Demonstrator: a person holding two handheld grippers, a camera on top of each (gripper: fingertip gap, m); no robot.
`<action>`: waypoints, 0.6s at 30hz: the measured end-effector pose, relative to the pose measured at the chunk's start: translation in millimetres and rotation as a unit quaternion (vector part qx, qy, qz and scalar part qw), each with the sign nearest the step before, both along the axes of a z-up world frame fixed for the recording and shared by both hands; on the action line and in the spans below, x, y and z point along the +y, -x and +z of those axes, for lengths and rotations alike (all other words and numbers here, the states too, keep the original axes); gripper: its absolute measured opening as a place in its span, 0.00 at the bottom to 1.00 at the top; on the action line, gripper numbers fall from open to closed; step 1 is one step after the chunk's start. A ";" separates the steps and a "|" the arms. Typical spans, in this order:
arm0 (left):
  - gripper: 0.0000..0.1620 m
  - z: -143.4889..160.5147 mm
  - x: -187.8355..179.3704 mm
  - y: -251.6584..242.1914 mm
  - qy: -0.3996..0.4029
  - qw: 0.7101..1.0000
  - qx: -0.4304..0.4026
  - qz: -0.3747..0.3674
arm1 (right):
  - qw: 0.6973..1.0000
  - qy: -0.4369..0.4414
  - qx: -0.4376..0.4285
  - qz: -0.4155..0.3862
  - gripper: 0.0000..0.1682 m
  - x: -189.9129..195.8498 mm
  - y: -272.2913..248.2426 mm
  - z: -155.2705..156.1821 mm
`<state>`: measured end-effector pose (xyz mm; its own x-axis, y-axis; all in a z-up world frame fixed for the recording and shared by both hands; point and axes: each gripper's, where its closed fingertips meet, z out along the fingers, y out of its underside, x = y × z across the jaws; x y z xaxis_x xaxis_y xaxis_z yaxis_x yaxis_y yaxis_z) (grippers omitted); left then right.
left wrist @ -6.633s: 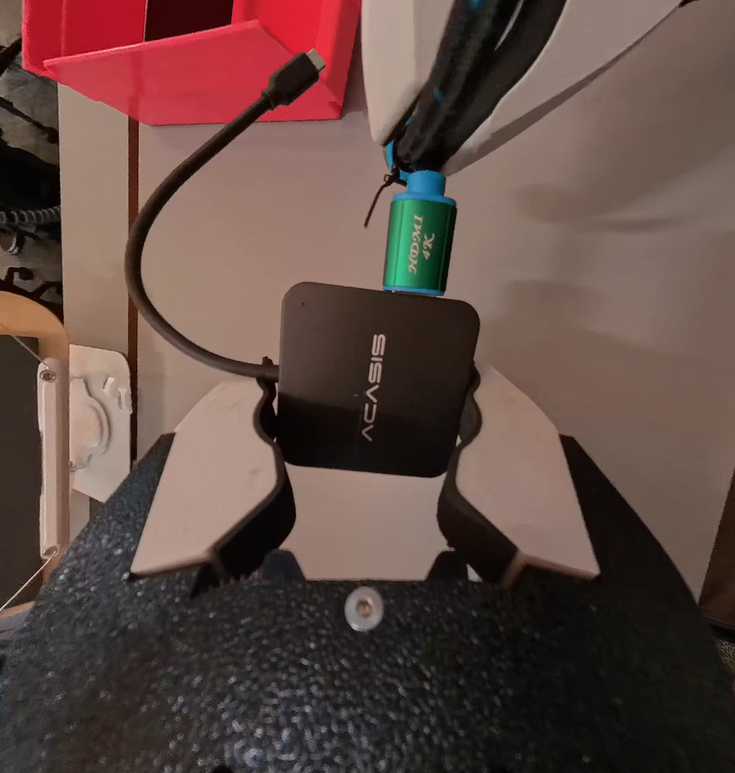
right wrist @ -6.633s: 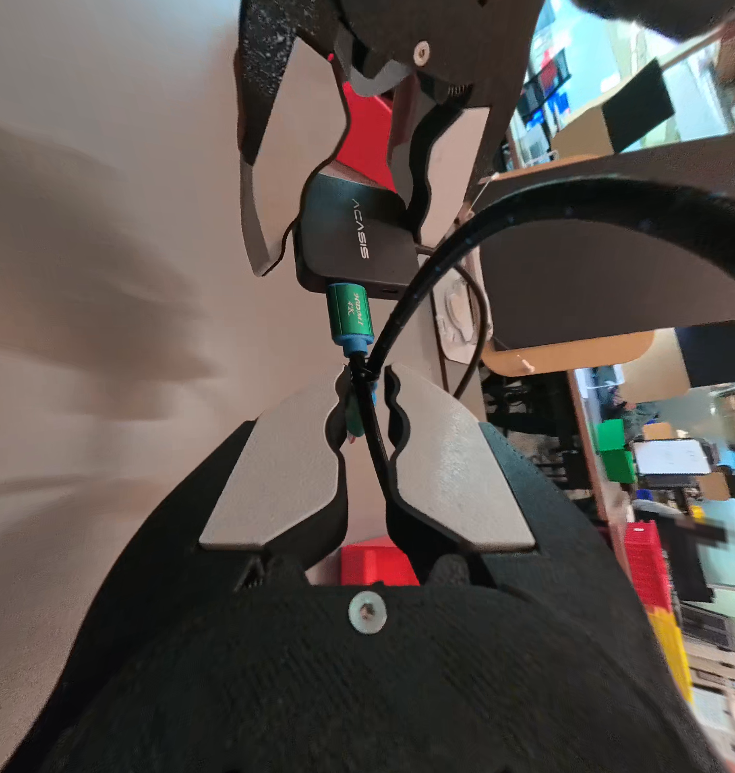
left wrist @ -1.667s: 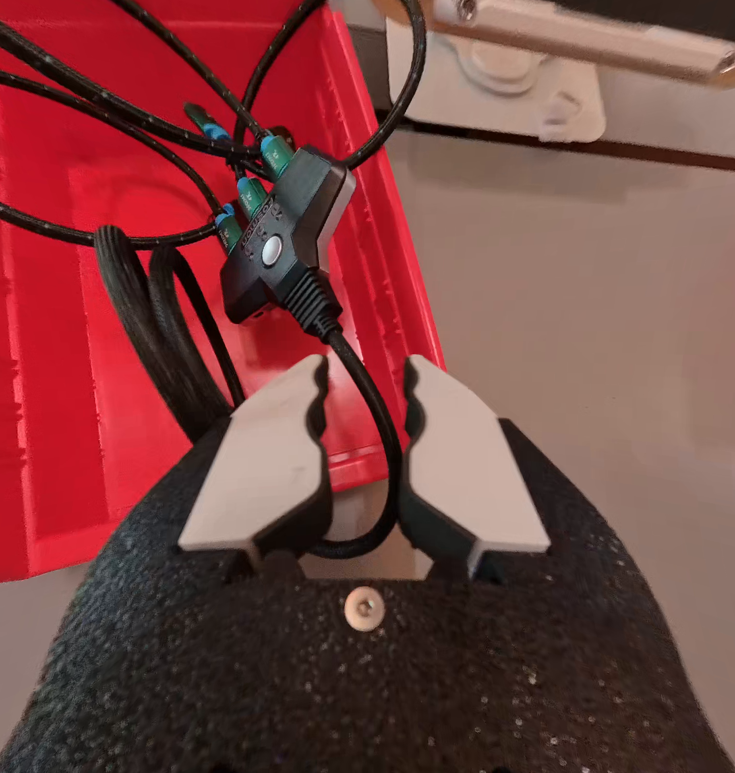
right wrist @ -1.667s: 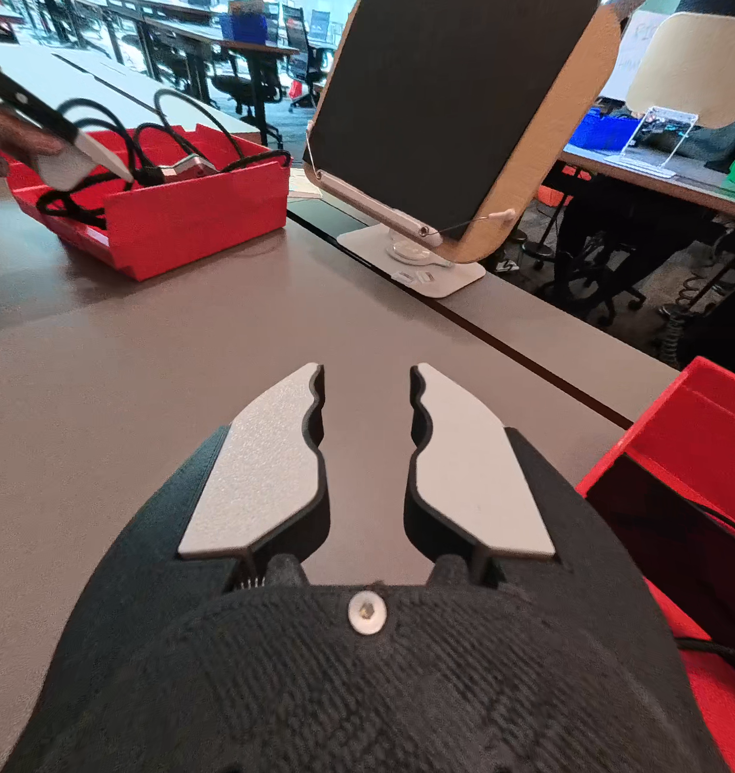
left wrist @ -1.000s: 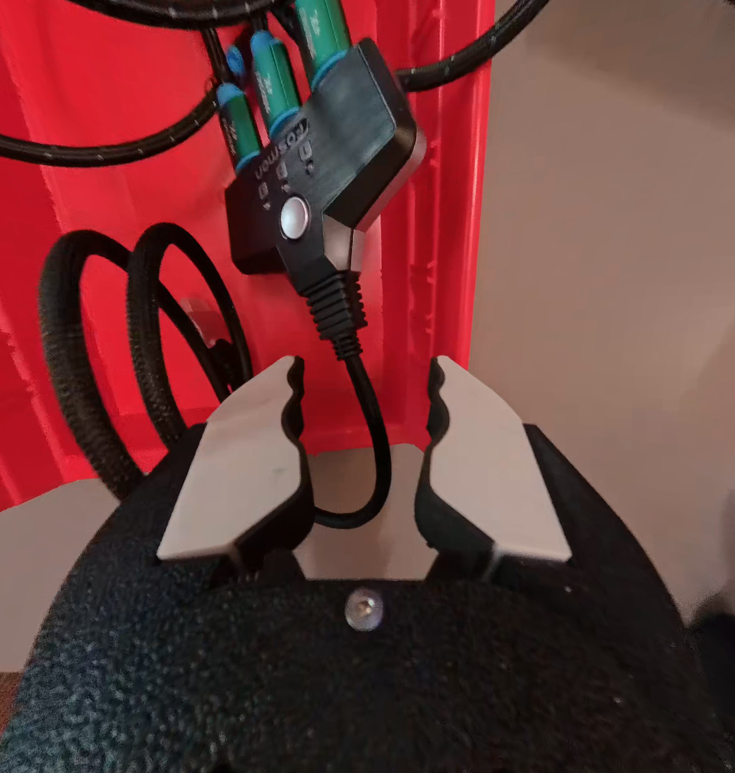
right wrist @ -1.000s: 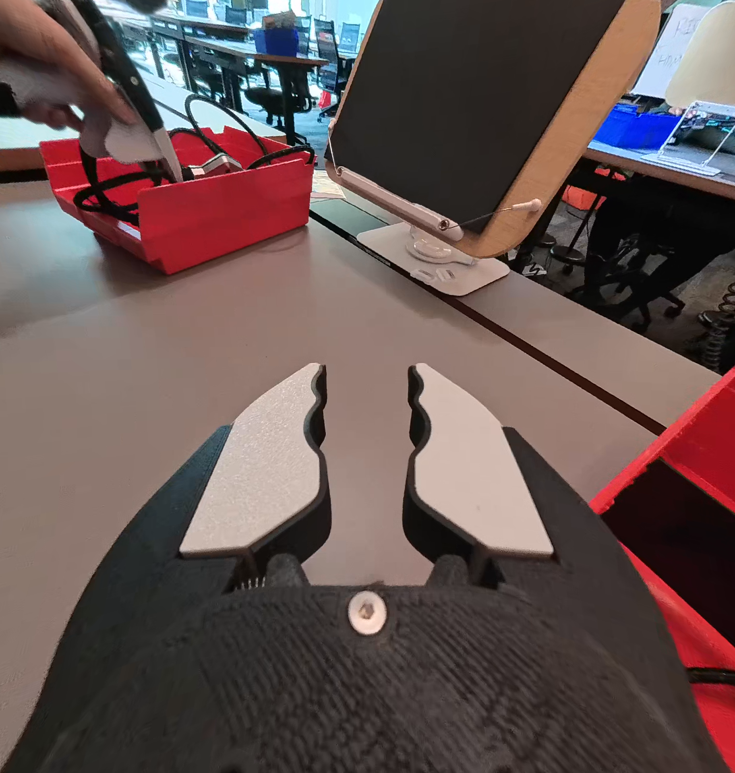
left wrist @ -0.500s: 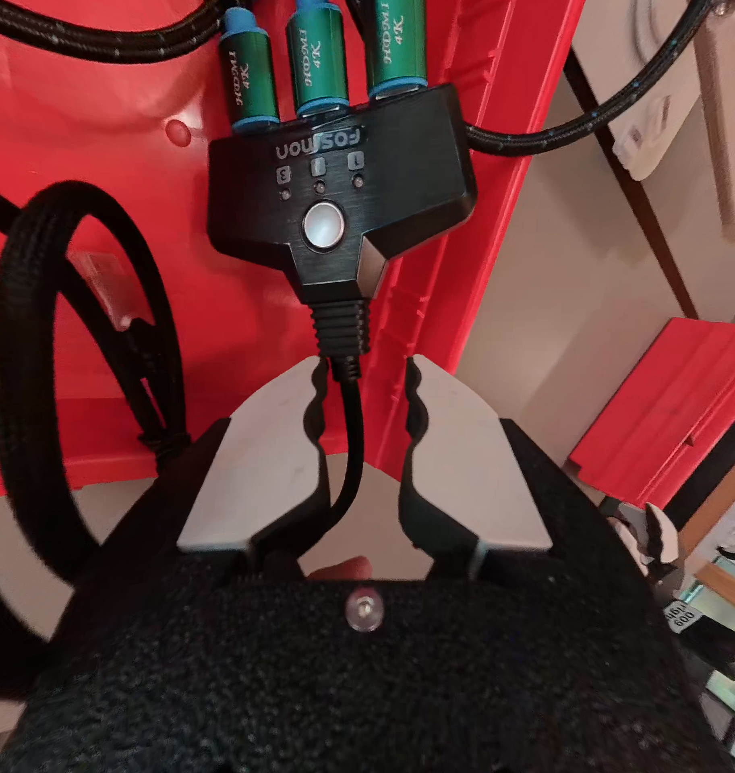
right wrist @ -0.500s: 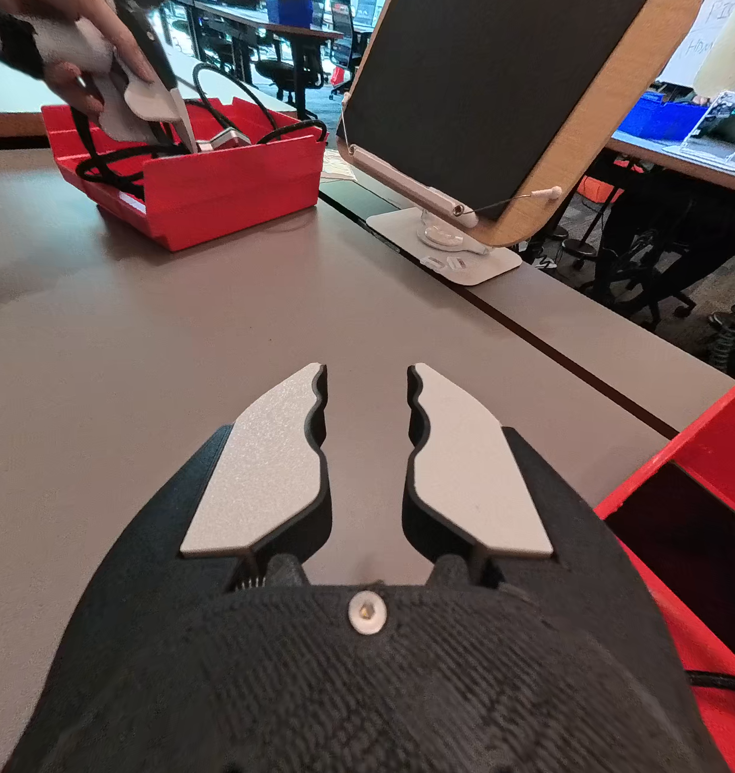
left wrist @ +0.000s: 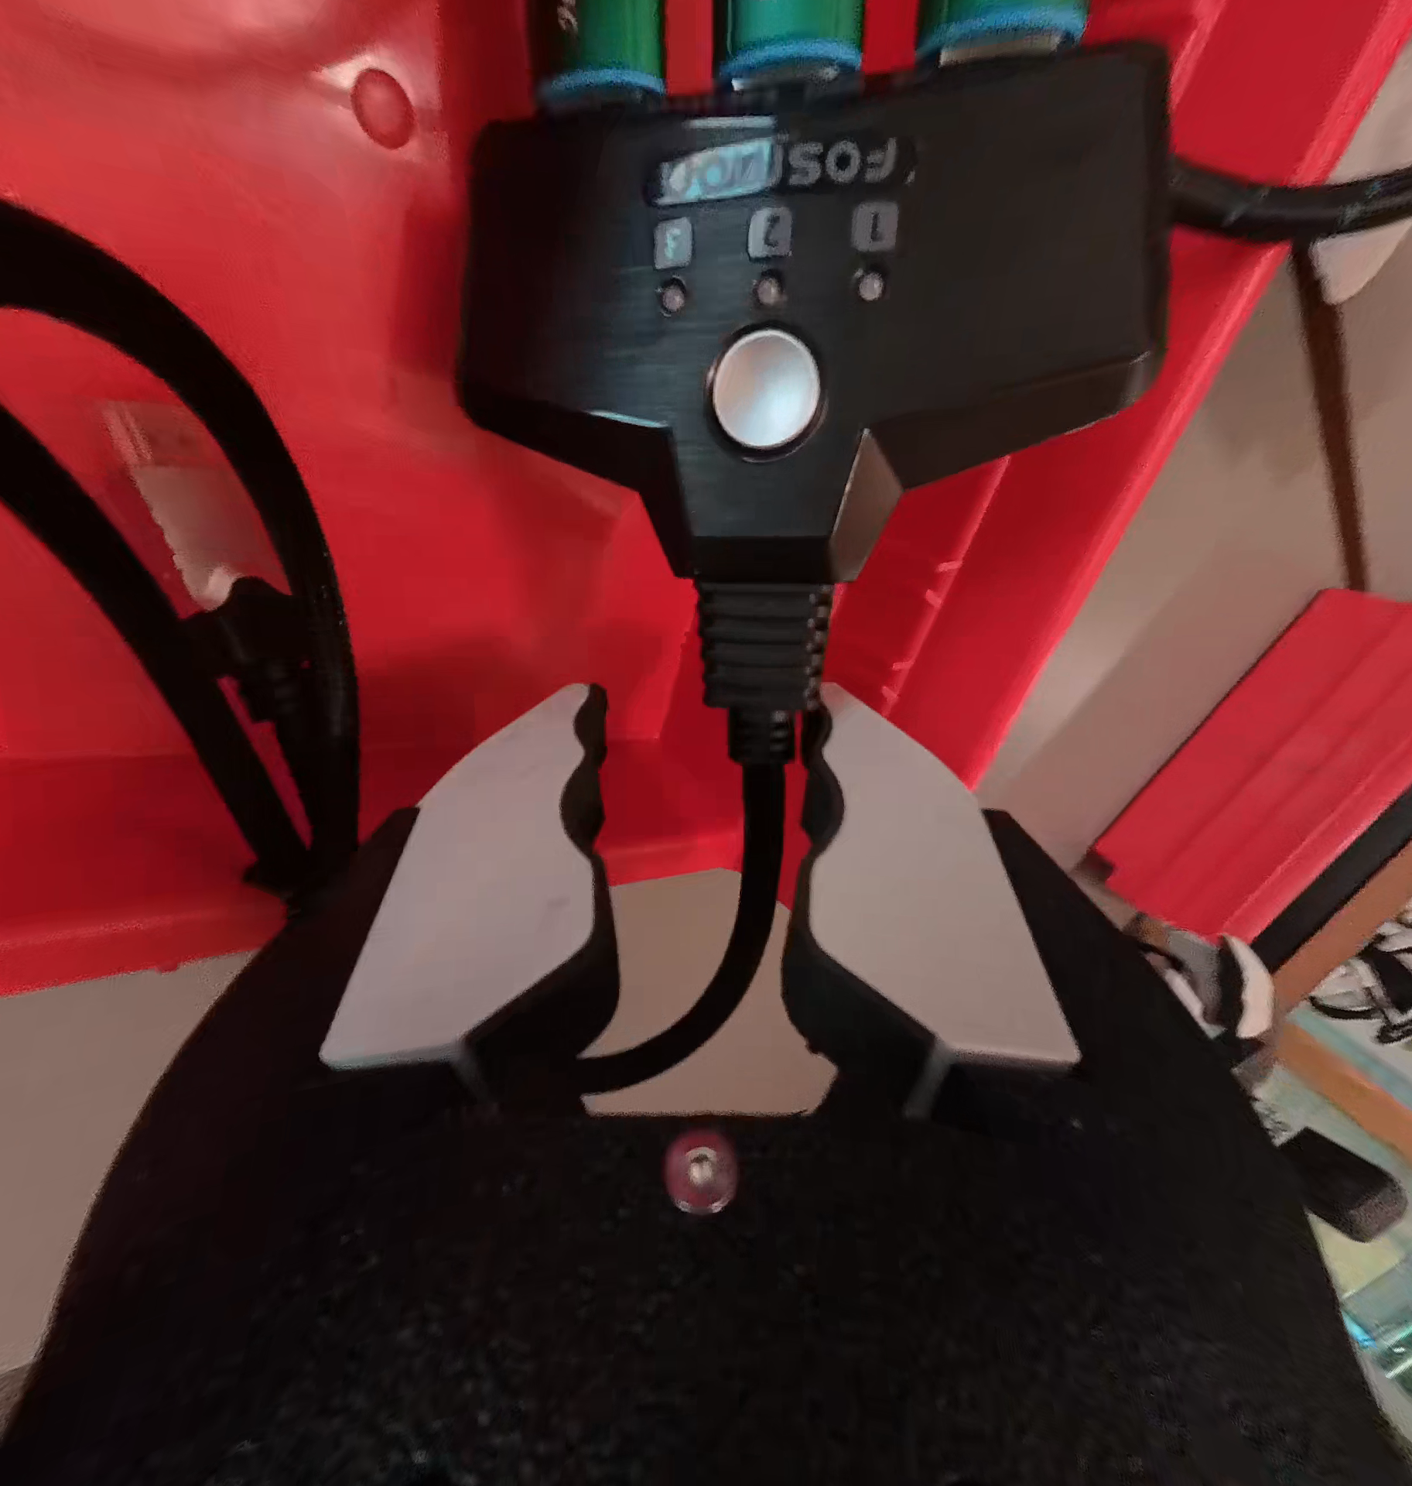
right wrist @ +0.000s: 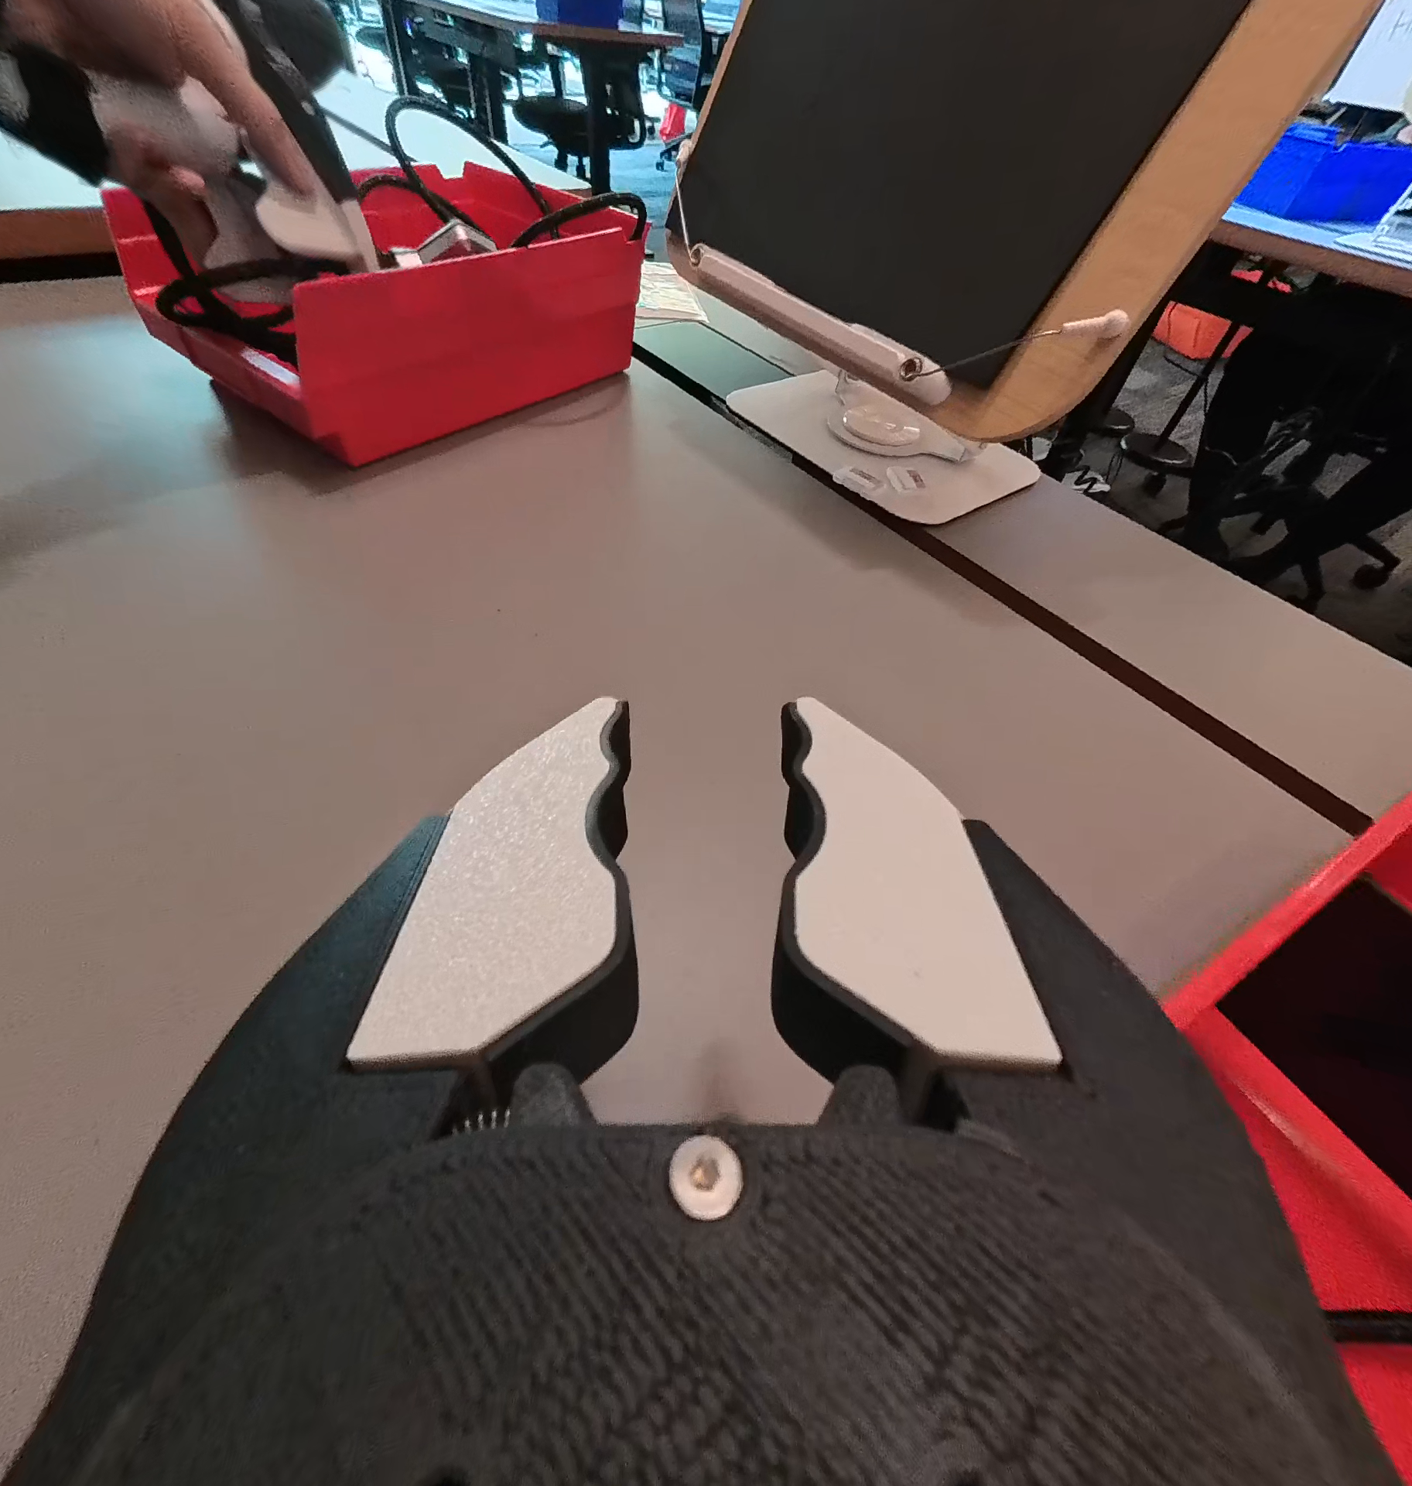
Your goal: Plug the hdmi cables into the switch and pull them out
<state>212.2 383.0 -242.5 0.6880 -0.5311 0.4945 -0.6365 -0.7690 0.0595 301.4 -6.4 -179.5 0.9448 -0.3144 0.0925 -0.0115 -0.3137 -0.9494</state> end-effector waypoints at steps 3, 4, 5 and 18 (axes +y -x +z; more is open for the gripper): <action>0.27 -7.8 -5.9 -11.3 0.002 1.000 -0.007 -0.009 | 1.000 0.009 -0.002 0.000 0.21 0.3 -0.3 -3.4; 0.26 -12.1 -5.9 -13.4 0.001 1.000 -0.006 -0.004 | 1.000 0.011 -0.003 0.000 0.21 0.2 -0.5 -4.4; 0.25 -15.7 -5.4 -14.3 -0.003 1.000 -0.006 -0.008 | 1.000 0.012 -0.003 -0.001 0.21 -0.1 -0.9 -5.5; 0.12 -0.4 6.3 -21.5 -0.106 0.974 -0.140 -0.146 | 0.999 0.029 -0.025 -0.004 0.21 0.8 -3.3 -10.2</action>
